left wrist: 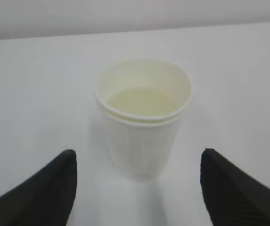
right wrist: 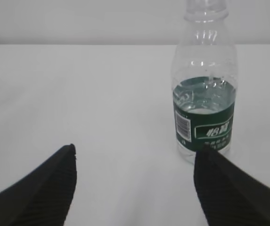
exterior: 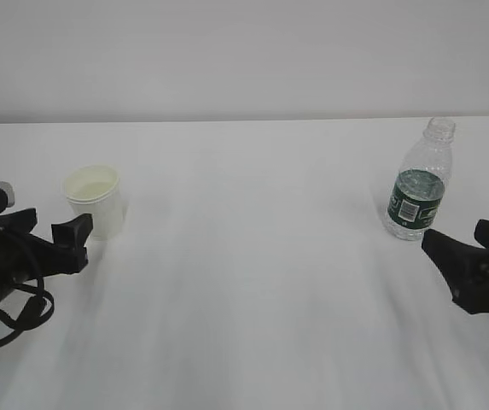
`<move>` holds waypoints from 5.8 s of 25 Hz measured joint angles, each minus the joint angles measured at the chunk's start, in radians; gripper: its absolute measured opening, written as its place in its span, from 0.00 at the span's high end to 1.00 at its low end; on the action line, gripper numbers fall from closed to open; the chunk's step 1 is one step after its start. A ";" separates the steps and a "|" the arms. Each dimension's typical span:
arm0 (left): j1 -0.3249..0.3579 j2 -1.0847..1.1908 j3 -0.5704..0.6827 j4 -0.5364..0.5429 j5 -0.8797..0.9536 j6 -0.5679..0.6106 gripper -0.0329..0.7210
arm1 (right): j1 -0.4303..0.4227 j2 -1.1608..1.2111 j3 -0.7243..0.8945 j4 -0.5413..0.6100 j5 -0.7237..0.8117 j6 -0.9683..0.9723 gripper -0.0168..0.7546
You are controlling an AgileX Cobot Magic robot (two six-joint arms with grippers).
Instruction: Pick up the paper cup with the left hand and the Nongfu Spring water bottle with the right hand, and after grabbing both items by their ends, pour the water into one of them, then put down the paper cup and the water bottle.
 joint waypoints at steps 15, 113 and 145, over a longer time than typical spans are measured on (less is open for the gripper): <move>0.000 -0.387 0.010 -0.087 0.002 0.041 0.18 | 0.000 -0.140 -0.288 0.024 0.208 0.084 0.21; 0.000 -1.741 -0.227 -0.008 1.975 0.131 0.30 | 0.000 -1.620 -0.528 0.370 2.261 -0.272 0.21; 0.000 -1.896 -0.177 0.122 2.255 0.021 0.34 | 0.000 -1.625 -0.475 0.398 2.416 -0.272 0.21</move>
